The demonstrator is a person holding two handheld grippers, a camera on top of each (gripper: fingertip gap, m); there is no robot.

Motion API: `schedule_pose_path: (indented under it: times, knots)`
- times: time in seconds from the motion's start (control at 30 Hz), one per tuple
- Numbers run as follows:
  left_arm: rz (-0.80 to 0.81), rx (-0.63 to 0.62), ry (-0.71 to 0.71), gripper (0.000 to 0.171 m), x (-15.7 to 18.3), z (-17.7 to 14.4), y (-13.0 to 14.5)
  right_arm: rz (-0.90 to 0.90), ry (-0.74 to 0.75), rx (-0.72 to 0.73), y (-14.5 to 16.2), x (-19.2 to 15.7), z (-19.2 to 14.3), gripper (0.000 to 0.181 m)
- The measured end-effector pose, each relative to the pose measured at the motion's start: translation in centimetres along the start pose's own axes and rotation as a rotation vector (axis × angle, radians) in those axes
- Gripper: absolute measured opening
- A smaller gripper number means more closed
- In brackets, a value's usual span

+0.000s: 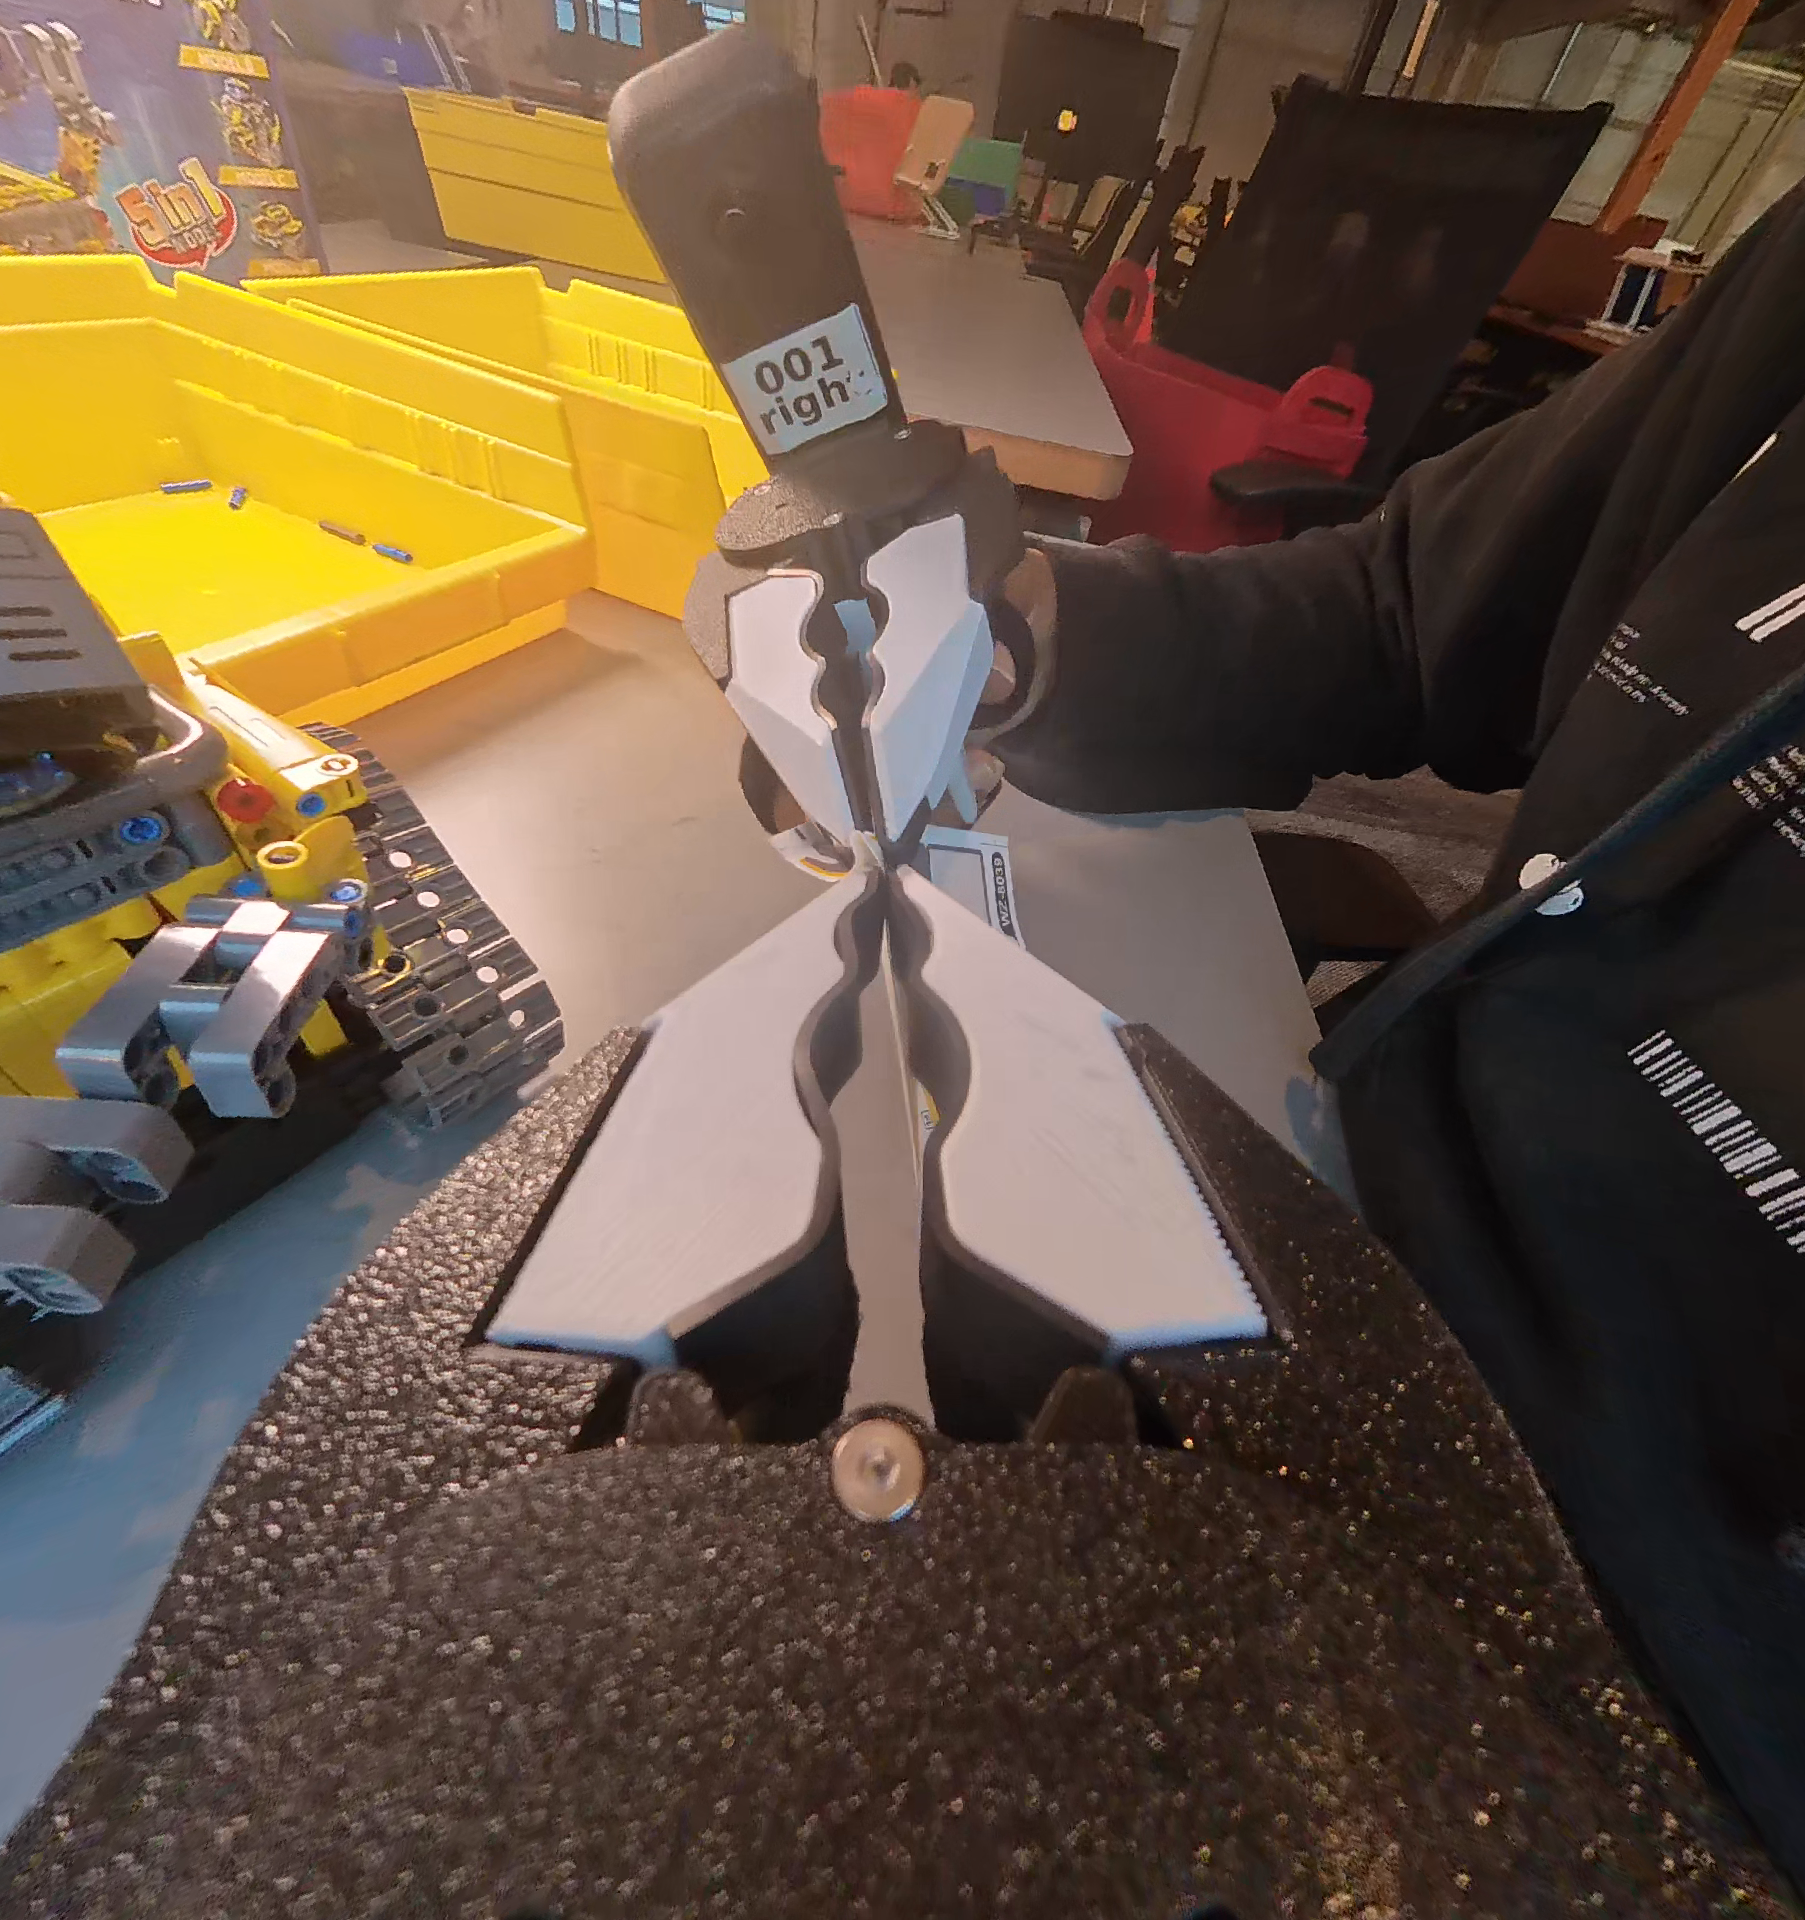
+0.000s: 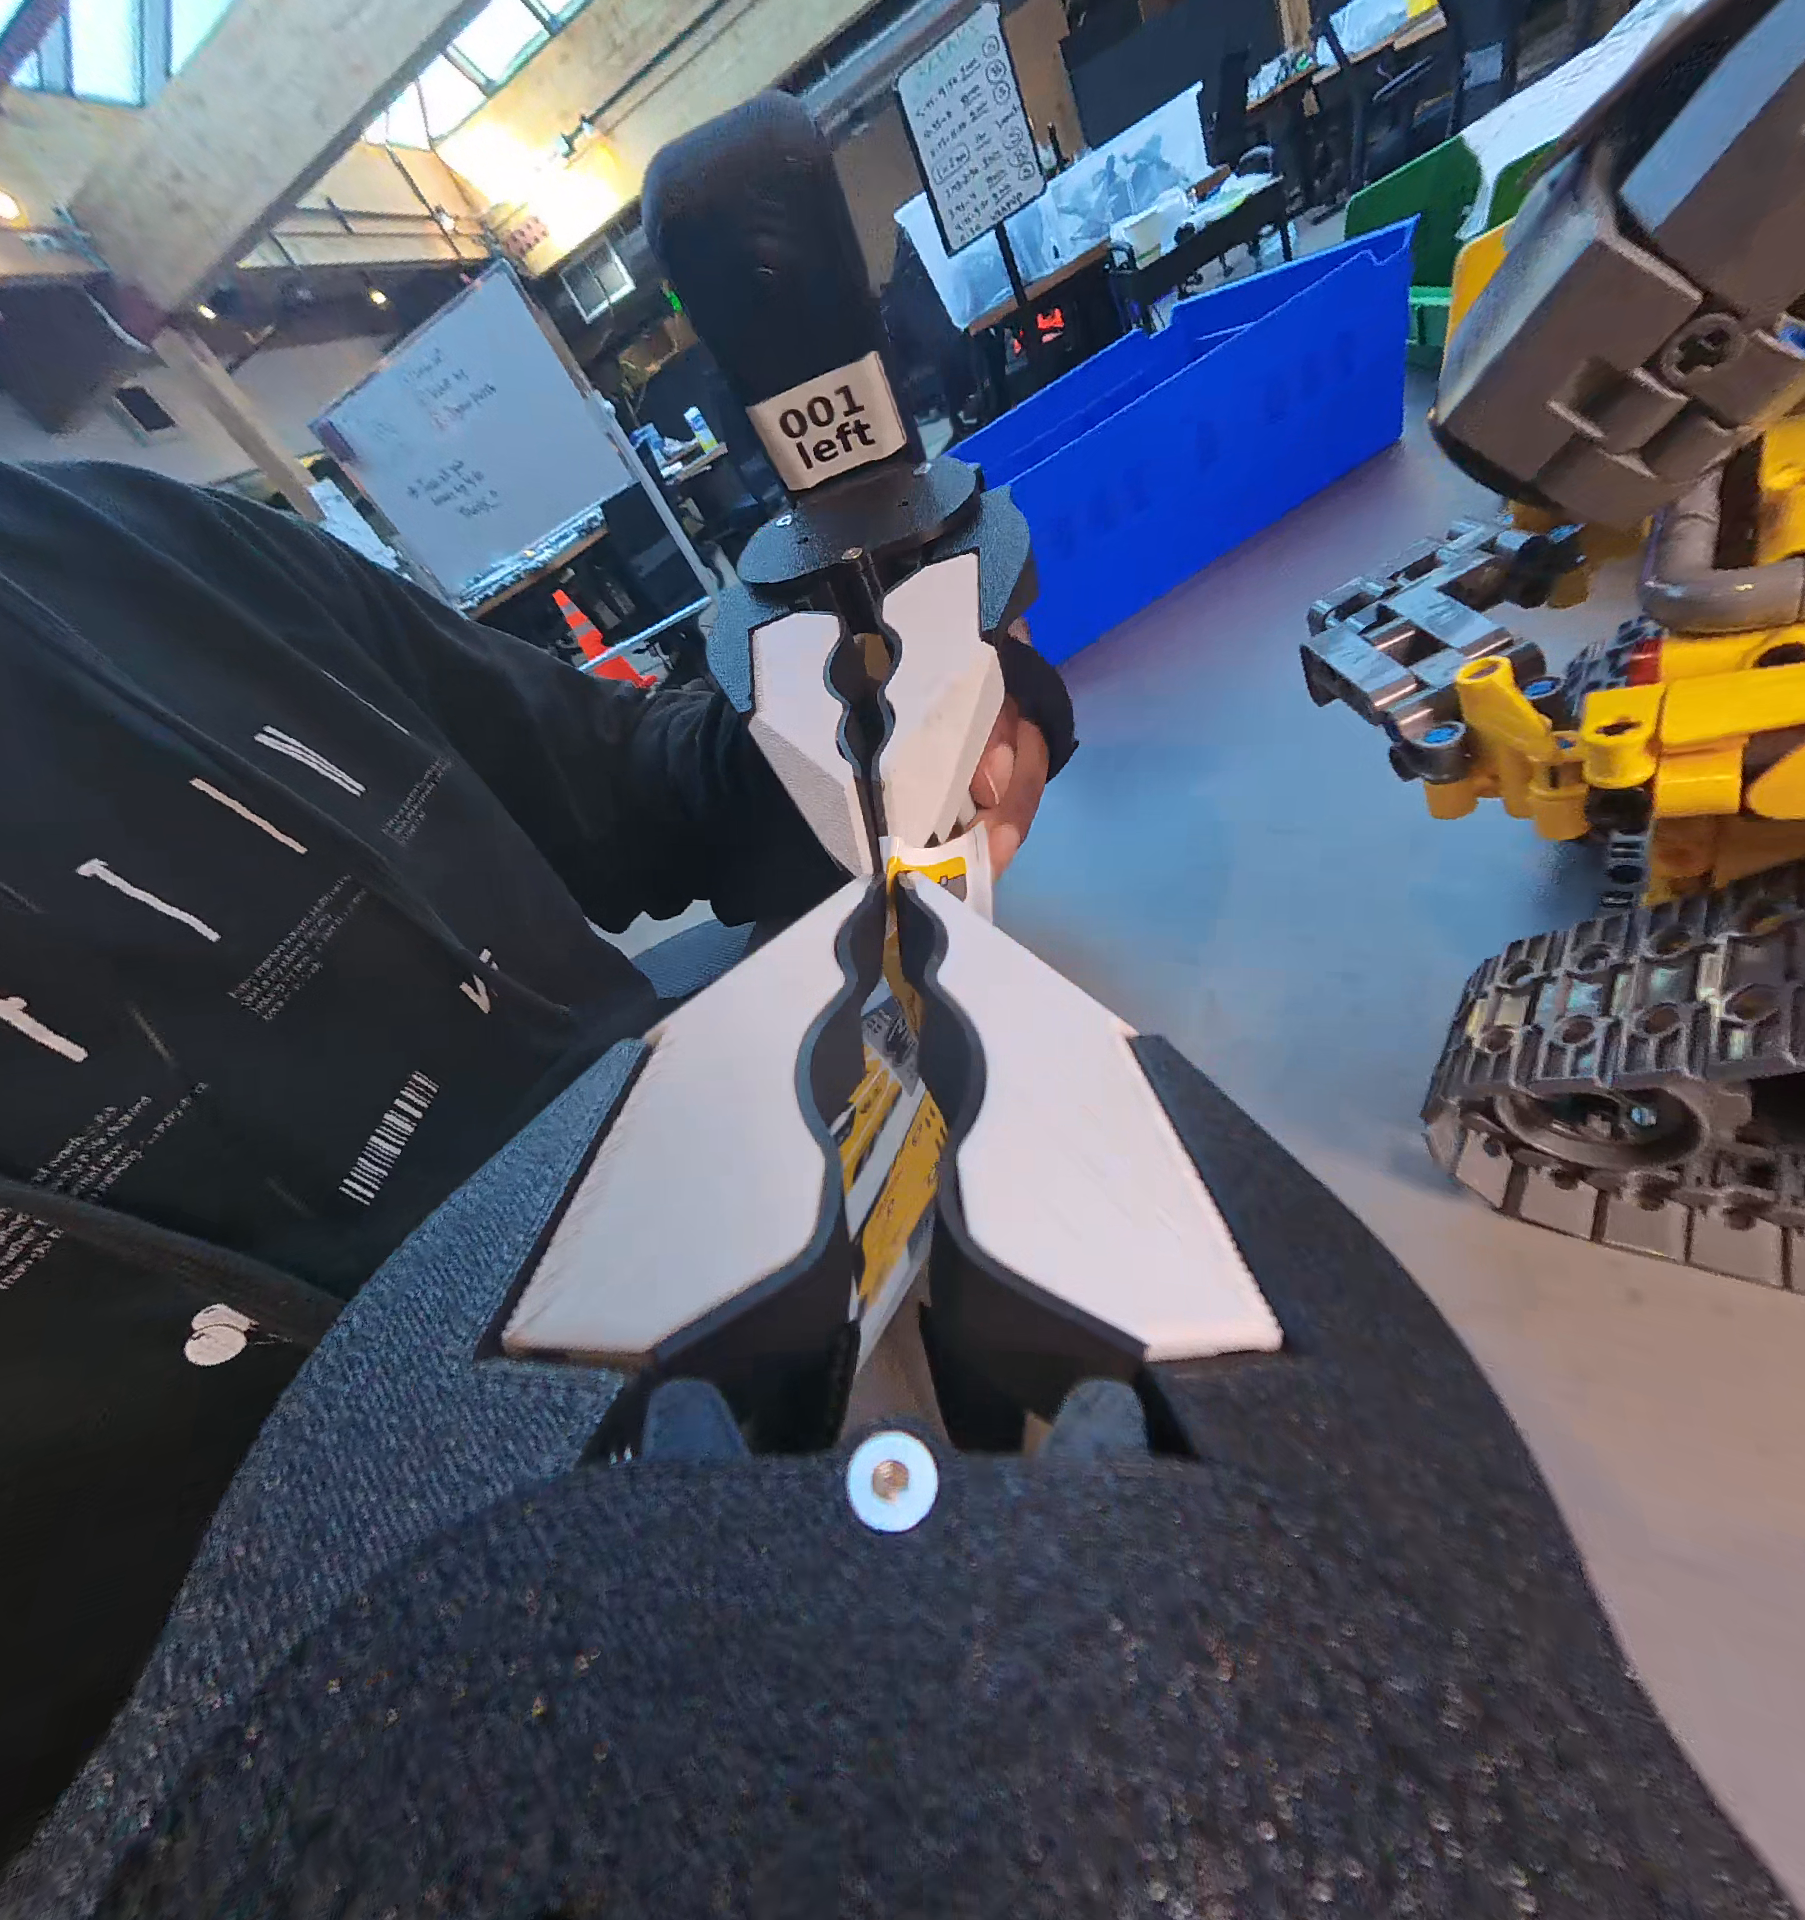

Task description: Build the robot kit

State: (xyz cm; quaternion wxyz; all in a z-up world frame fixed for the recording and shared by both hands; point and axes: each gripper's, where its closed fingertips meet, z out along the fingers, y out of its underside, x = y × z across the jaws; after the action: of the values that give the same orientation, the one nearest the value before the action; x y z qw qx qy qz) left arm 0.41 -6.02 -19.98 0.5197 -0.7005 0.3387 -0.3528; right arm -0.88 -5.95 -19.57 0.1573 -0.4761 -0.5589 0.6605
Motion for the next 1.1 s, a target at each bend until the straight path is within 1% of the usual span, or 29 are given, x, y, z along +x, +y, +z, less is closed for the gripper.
schedule_pose_path:
  times: [0.6, 1.1]
  knots:
    - [0.025, -0.024, 0.0, 0.0, 0.25, 0.2, 0.4, 0.181, -0.119, 0.021, 0.45, -0.14, -0.13, 0.001]
    - [-0.026, -0.019, 0.0, 0.0, -0.05, 0.27, 0.5, 0.217, -0.129, 0.037, 0.42, 0.16, -0.35, 0.0]
